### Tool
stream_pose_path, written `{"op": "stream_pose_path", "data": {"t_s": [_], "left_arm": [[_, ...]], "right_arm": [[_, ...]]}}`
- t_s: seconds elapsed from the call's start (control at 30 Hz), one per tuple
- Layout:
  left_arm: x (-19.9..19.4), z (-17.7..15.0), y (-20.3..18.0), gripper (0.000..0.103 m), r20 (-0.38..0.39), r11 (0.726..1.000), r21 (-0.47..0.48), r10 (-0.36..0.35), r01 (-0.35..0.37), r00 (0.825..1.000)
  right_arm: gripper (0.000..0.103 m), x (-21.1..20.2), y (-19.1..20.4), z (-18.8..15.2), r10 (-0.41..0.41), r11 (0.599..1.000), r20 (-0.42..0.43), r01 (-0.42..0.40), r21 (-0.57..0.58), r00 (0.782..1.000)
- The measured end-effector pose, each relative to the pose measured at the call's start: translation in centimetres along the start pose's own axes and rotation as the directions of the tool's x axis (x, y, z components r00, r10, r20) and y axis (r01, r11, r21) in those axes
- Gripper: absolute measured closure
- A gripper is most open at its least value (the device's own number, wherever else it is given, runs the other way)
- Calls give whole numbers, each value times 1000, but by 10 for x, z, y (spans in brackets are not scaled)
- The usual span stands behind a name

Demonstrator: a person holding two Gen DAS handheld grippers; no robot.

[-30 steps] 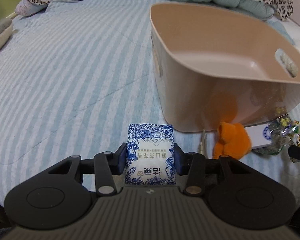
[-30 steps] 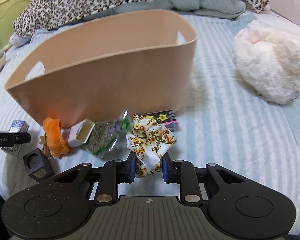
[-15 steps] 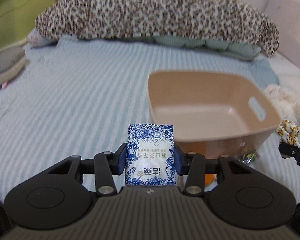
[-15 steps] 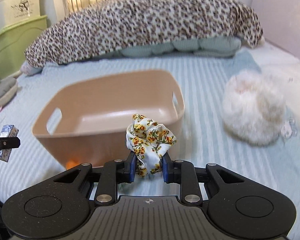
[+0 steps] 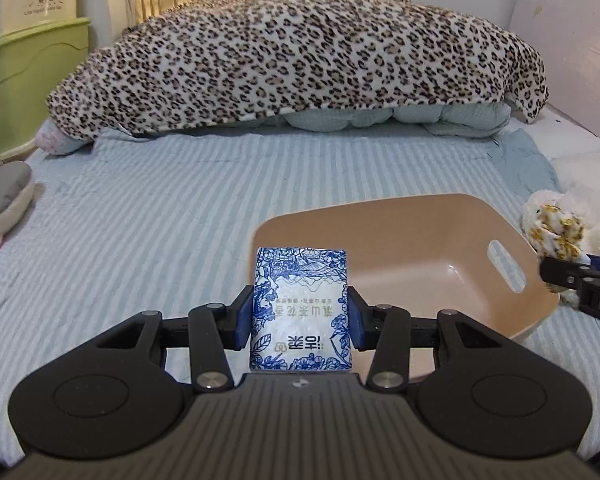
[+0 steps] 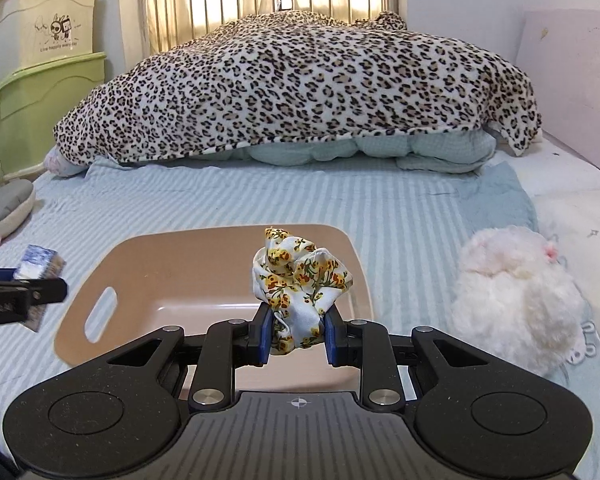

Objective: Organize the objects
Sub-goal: 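Carry packet and scrunchie over the basket and open both tools to drop them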

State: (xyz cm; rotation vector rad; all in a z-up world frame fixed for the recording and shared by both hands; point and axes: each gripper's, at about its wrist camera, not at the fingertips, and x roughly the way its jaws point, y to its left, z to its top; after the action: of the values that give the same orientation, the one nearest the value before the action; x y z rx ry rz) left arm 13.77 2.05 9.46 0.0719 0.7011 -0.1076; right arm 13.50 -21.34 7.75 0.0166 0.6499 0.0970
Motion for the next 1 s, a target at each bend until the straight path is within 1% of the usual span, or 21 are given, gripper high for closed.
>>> {"op": "stream_pose_path", "data": {"t_s": [0.13,0.27,0.43,0.47,0.5,0.53,0.6,0.63,0.67,0.7,0.73,0.8,0.87,0.93,0.97,1.0], "left_arm": [[27,3,-13,55,-26,999,30,15,-14,1000],[56,1,-20,55,-100,1000,29,8,-5,995],[82,-8,-26,55,-161,998,60,36,-26,986],[83,-8,-25,55,-170,998,58,37,-27,985],[84,-9,-24,55,-177,998,54,36,-27,984],[83,-10,-23,55,-176,998,51,32,-24,984],[77,-9,-22,51,-166,998,52,28,-20,986],[74,-8,-21,42,-160,998,55,32,-24,987],[69,-6,-21,31,-151,998,55,40,-32,988],[63,-5,-20,28,-136,998,53,45,-38,990],[57,-3,-20,26,-122,998,51,47,-41,991],[45,0,-17,22,-103,998,49,45,-40,994],[34,1,-15,15,-87,998,45,44,-40,995],[24,0,-13,12,-69,998,41,48,-45,996],[19,-1,-12,11,-65,998,42,49,-47,997],[15,-3,-11,11,-64,998,45,49,-47,997]], "right_arm": [[79,22,6,1,10,1000,-41,-11,-18,999],[79,45,12,-6,10,999,-106,-13,-36,994],[75,67,13,-18,14,999,-190,-22,-39,982],[70,67,12,-20,15,999,-196,-23,-40,980],[61,66,13,-22,15,999,-196,-23,-41,980],[60,64,13,-23,15,999,-190,-24,-43,982],[52,56,15,-22,12,998,-171,-21,-54,985],[49,53,16,-20,7,998,-162,-17,-62,987],[42,48,17,-19,3,998,-151,-13,-69,989],[37,42,17,-18,1,997,-139,-11,-74,990],[35,37,16,-16,2,997,-129,-11,-76,992],[25,26,16,-14,4,997,-114,-13,-74,993],[22,16,14,-12,5,998,-103,-13,-68,995],[15,6,12,-13,6,998,-99,-12,-64,995],[10,2,11,-13,4,998,-97,-10,-64,995],[7,-3,11,-15,3,998,-94,-9,-65,996]]}}
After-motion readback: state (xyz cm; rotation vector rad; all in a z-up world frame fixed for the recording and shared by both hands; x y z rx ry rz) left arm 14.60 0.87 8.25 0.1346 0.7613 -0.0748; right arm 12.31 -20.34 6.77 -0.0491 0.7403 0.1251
